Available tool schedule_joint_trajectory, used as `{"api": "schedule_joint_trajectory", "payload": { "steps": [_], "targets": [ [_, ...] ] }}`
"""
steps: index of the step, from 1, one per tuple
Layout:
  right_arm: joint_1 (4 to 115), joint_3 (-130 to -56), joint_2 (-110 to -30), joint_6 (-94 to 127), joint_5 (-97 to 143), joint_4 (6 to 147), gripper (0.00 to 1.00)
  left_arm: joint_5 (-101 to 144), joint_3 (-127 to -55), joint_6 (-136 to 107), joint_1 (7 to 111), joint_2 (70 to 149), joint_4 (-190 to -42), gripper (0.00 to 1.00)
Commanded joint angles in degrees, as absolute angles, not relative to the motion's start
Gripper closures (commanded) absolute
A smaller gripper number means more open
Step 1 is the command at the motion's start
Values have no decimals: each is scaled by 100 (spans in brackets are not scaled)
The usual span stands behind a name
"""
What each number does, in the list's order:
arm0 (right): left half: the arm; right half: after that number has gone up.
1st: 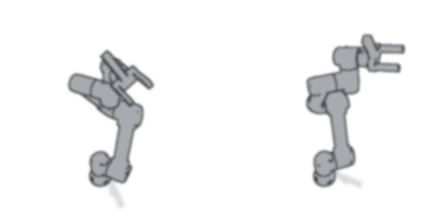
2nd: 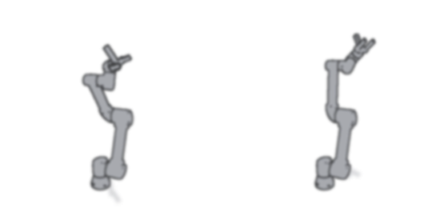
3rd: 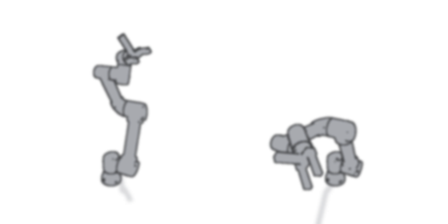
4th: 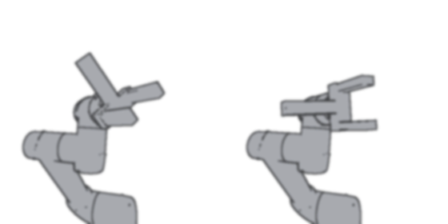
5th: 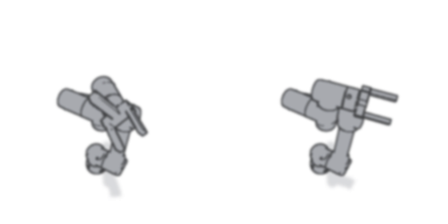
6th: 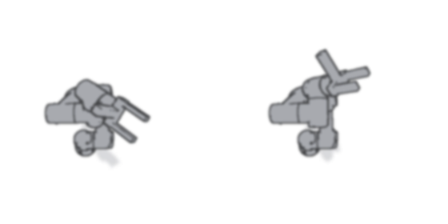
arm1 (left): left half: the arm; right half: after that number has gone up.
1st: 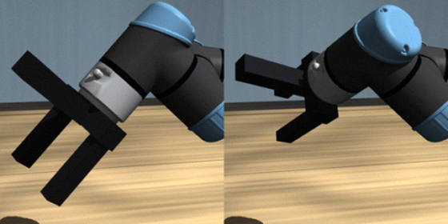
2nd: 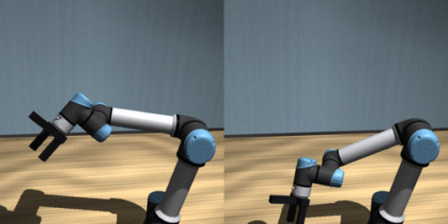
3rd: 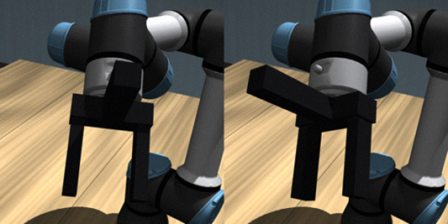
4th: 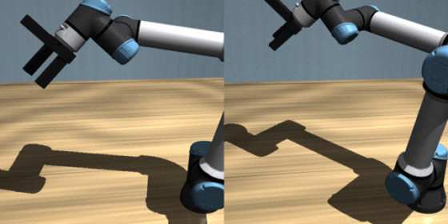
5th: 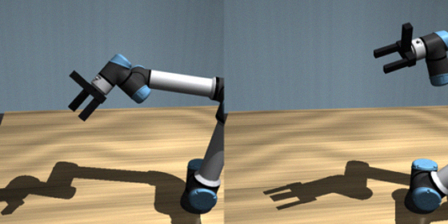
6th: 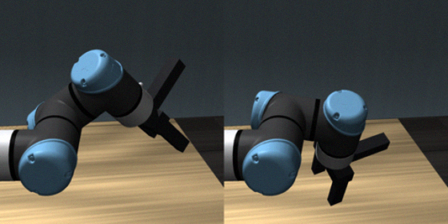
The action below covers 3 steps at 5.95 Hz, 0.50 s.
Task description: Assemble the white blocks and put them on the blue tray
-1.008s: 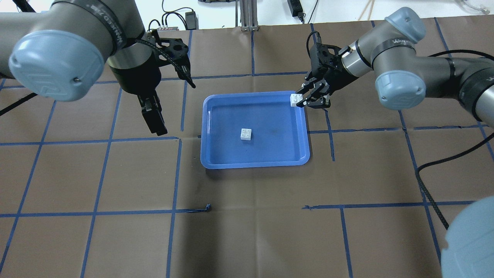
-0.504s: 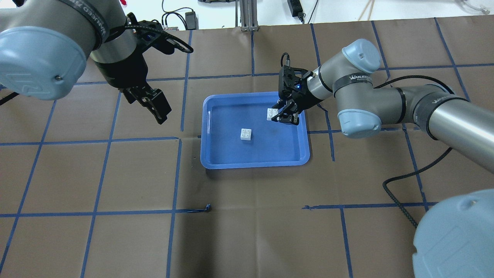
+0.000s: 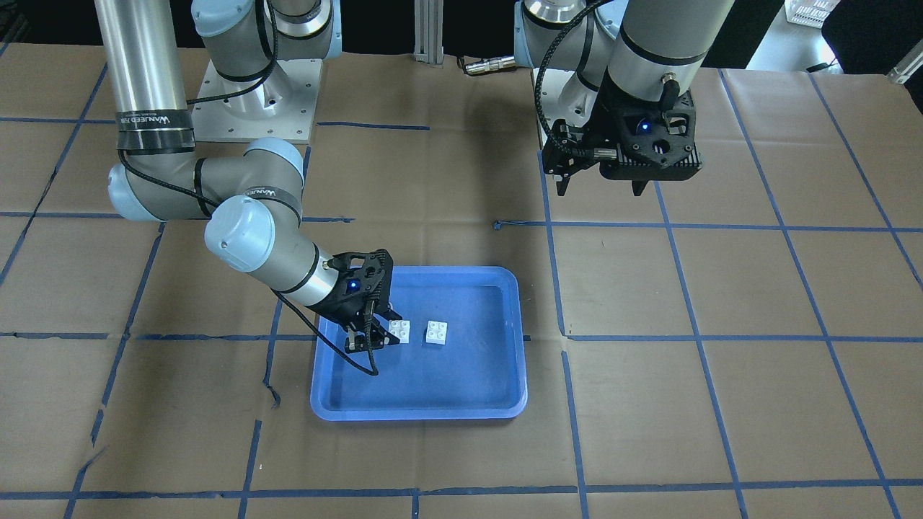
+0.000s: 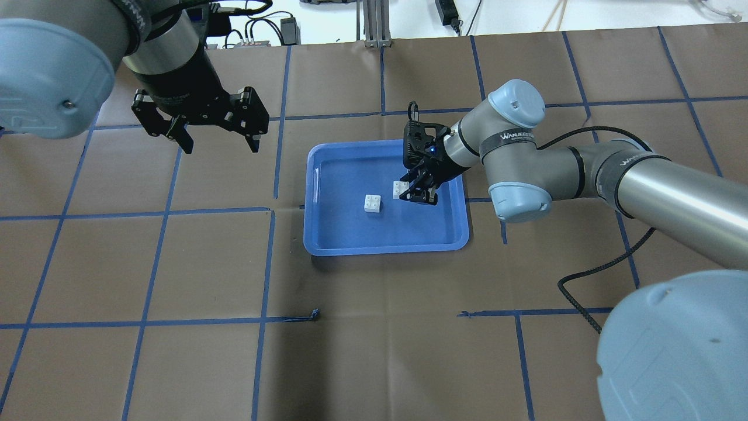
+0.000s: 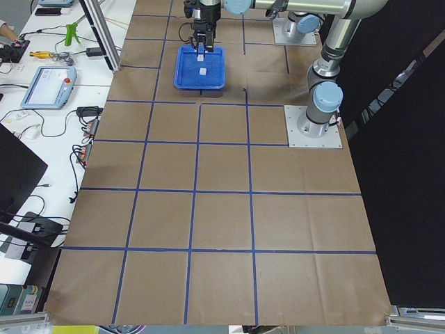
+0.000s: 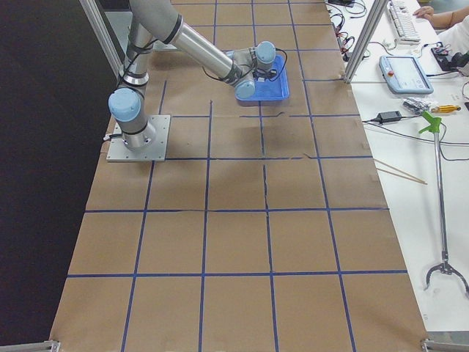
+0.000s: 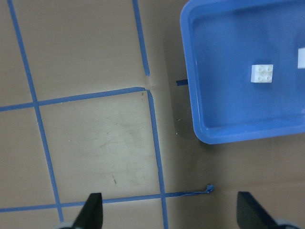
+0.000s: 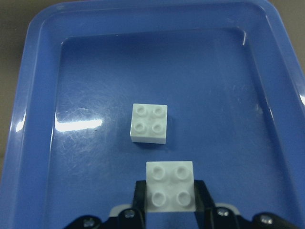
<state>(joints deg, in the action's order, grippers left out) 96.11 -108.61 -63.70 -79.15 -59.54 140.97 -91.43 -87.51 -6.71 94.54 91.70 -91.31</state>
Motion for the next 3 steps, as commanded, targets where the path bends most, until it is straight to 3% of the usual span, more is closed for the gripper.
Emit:
{"api": "schedule_joint_trajectory", "payload": {
  "steps": [1, 3],
  "targets": [
    [9720, -10863, -6276, -7910, -5959, 14106, 69, -9027, -8710, -1097, 9466, 9053, -9132, 1],
    [9861, -10872, -6223, -7901, -6107, 14142, 69, -9044, -8824, -1055, 9449, 8877, -9106, 1]
  ]
}}
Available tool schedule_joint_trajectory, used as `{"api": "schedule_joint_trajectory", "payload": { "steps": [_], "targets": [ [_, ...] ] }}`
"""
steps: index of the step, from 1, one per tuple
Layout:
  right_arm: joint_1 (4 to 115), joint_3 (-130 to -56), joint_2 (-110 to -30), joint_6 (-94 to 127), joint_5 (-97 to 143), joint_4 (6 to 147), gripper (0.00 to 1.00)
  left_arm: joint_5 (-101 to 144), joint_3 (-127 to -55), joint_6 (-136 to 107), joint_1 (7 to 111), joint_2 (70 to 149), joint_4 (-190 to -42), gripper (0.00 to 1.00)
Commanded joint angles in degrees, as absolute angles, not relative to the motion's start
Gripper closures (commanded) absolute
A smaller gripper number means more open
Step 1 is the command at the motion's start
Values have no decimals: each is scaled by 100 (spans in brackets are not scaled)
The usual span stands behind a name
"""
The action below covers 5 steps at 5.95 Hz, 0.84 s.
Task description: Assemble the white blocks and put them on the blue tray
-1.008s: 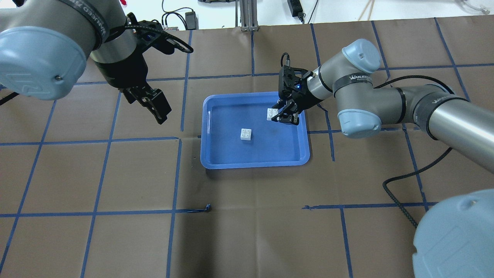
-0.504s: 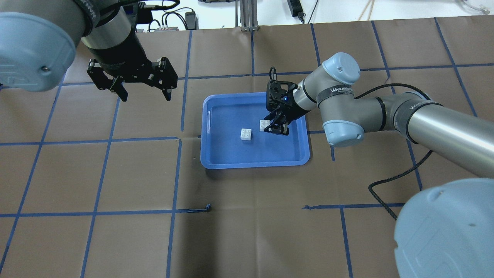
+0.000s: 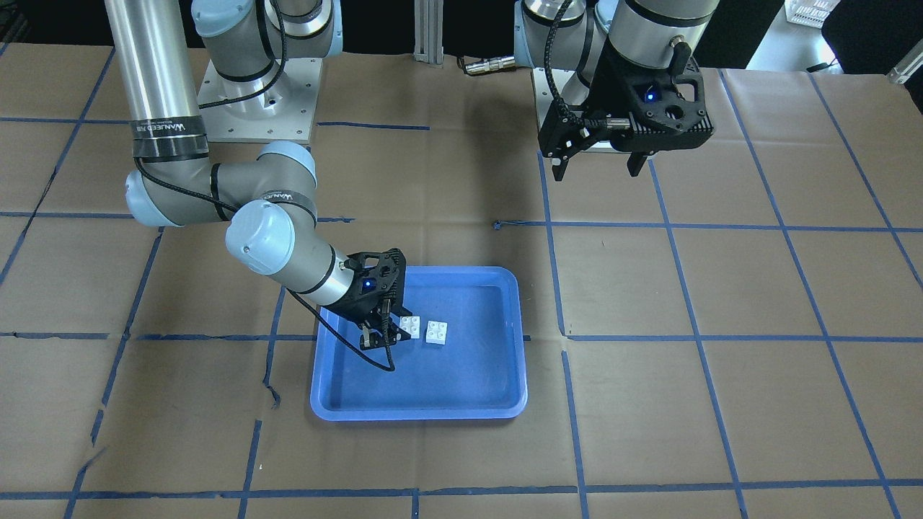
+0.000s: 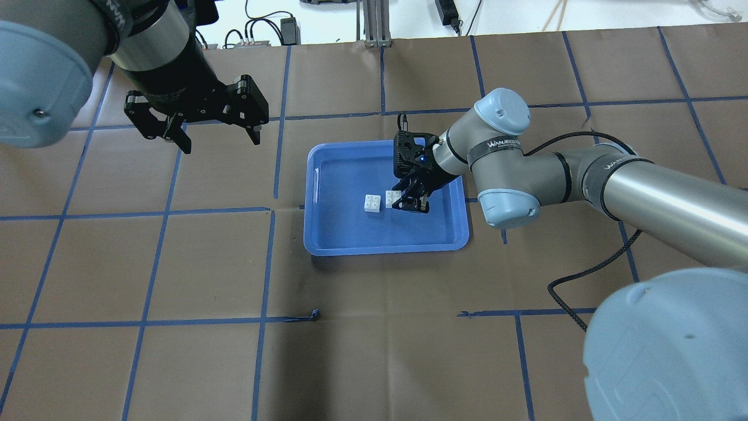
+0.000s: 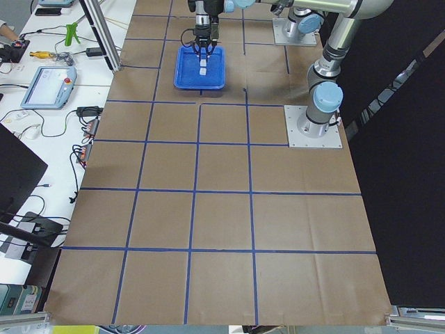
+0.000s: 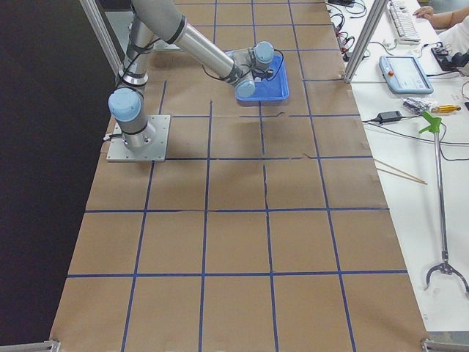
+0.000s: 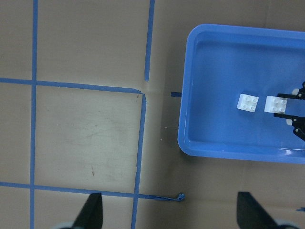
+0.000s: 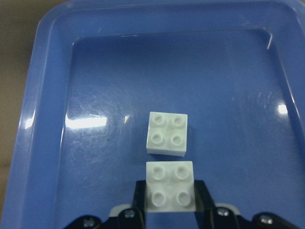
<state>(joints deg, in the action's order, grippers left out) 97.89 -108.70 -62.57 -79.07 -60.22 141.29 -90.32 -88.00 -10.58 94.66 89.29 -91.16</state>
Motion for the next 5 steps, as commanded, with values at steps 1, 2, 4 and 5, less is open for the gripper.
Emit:
{"api": "schedule_joint_trajectory", "payload": {
  "steps": [1, 2, 4, 5],
  "targets": [
    [9870, -10872, -6214, -7753, -6108, 14220, 69, -8983, -8755, -1081, 9448, 8886, -9045, 1],
    [9870, -10872, -6136, -7708, -6108, 14316, 69, -9052, -8806, -1055, 9353, 8921, -9027, 1],
    [9870, -10872, -6065, -7428, -6100, 14632, 69, -9053, -8631, -1177, 9308, 8999, -9096, 1],
    [9870, -10872, -6064, -7418, -6100, 14634, 69, -9061, -8326, -1265, 9308, 9148, -9366, 1]
  ]
}}
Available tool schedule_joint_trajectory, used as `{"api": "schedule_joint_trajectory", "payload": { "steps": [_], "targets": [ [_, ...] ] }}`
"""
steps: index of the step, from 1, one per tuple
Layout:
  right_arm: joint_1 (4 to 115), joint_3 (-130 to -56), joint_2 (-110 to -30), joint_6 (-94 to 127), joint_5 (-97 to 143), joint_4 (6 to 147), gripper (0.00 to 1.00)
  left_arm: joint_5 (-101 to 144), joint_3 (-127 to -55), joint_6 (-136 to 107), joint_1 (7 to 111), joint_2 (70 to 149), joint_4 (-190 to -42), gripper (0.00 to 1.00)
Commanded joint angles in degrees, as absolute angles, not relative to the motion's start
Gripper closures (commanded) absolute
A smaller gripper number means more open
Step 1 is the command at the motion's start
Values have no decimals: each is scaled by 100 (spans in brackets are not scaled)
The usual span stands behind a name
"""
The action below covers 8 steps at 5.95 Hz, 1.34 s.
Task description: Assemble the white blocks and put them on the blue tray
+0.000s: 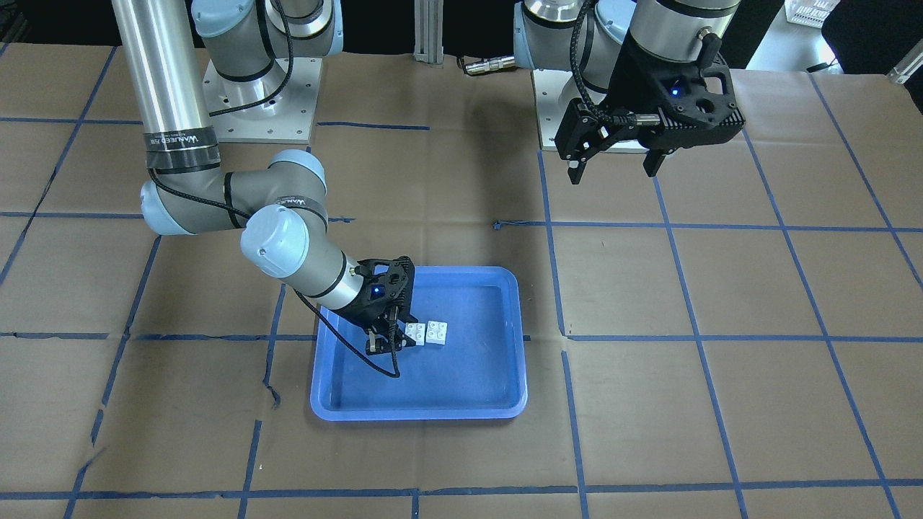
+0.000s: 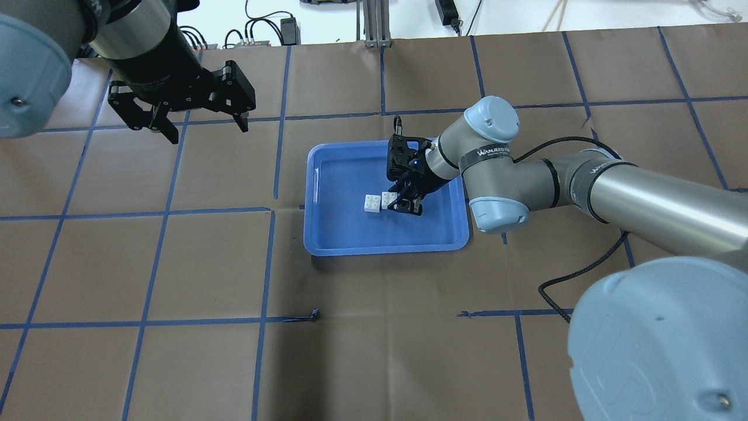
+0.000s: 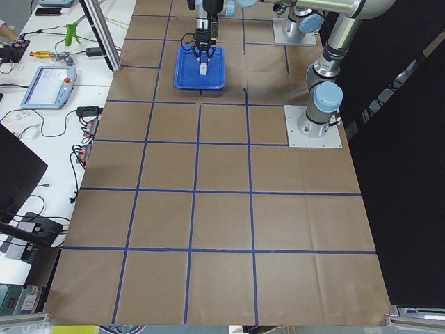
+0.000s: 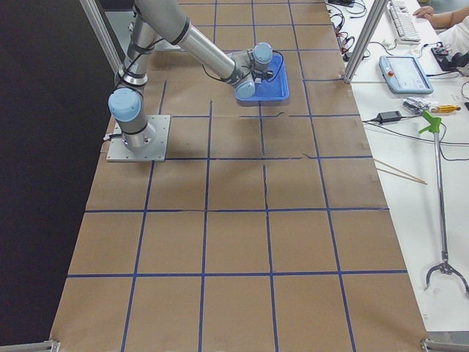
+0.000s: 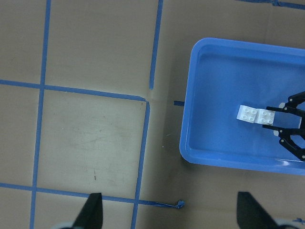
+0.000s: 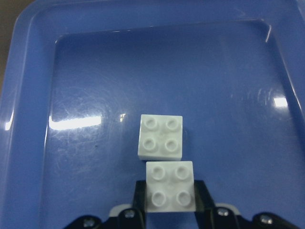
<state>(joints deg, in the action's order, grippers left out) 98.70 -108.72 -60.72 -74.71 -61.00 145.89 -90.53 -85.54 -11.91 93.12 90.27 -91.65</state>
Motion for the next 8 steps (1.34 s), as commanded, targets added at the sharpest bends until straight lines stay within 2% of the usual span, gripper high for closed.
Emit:
{"api": "schedule_joint_trajectory", "payload": {
  "steps": [1, 8],
  "targets": [
    [9870, -10872, -6064, -7418, -6100, 14634, 69, -9062, -8045, -1283, 9351, 9428, -9395, 1],
    [9967, -11004, -6091, -7435, -6100, 14677, 69, -9062, -8130, -1257, 9299, 9159, -9351, 1]
  ]
}}
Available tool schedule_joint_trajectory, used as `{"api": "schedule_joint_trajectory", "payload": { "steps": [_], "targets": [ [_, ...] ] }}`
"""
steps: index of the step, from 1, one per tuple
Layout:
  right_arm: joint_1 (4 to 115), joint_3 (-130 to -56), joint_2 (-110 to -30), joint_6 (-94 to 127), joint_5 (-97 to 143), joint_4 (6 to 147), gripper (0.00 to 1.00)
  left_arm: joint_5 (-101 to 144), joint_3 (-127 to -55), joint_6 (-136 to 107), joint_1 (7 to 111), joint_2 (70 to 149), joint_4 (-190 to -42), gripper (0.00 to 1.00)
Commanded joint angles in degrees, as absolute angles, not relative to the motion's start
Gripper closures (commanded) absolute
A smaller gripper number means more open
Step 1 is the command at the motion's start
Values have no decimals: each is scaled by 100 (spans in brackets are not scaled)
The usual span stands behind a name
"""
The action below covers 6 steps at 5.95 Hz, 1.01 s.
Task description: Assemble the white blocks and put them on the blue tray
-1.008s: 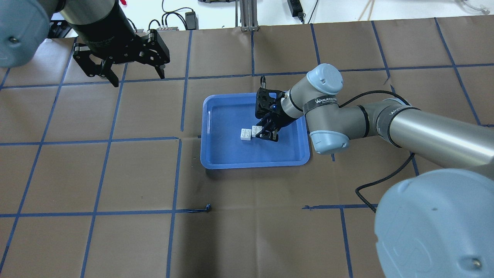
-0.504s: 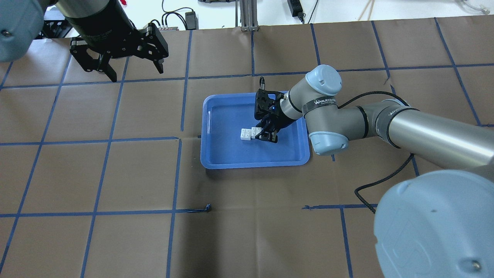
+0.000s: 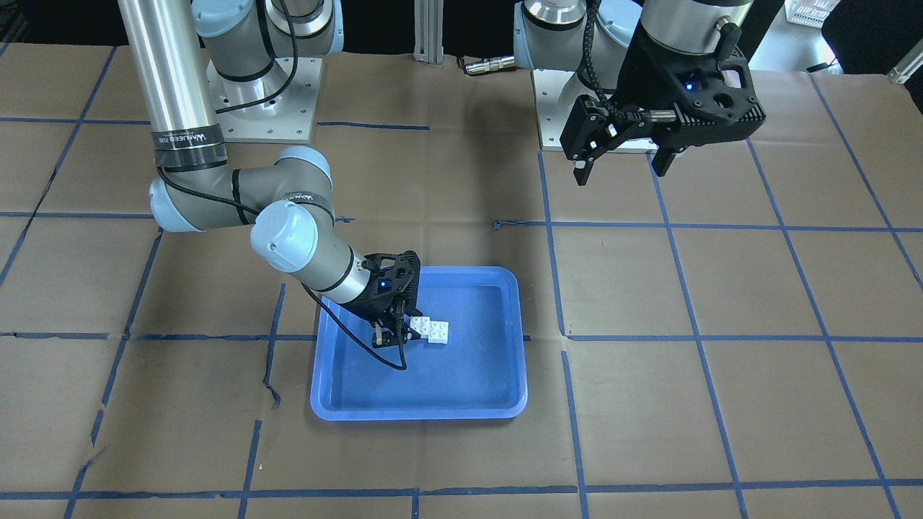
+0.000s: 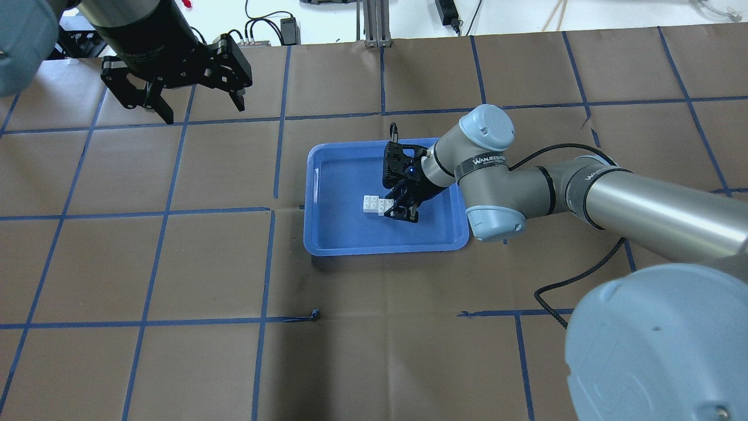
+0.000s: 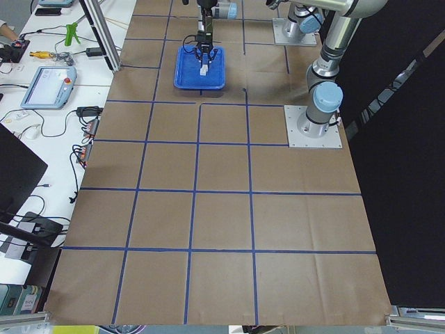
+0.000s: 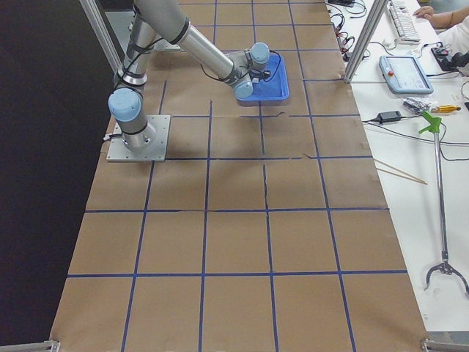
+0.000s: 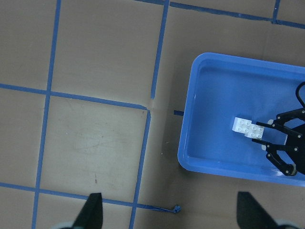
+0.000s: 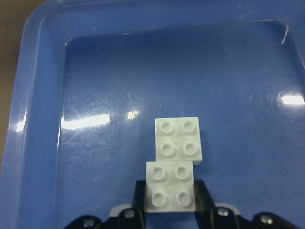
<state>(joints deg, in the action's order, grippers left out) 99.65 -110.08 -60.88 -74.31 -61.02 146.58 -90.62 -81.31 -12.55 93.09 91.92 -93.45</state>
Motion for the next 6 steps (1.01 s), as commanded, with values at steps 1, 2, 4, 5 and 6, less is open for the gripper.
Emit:
{"api": "schedule_joint_trajectory", "payload": {
  "steps": [1, 2, 4, 5, 6],
  "targets": [
    [9967, -11004, -6065, -7418, -6091, 14843, 69, -9062, -8130, -1257, 9308, 9158, -9352, 1],
    [9967, -11004, -6064, -7418, -6082, 14862, 69, -9062, -8130, -1248, 9308, 9158, -9352, 1],
    [9967, -11004, -6056, -7277, -6091, 14906, 69, -9070, -8130, -1248, 9308, 9149, -9352, 1],
    [9967, -11013, -6056, -7277, -6082, 14906, 69, -9070, -8130, -1248, 9308, 9149, -9352, 1],
    [9967, -11013, -6056, -7277, -6091, 14898, 69, -9070, -8130, -1239, 9308, 9149, -9352, 1]
  ]
}}
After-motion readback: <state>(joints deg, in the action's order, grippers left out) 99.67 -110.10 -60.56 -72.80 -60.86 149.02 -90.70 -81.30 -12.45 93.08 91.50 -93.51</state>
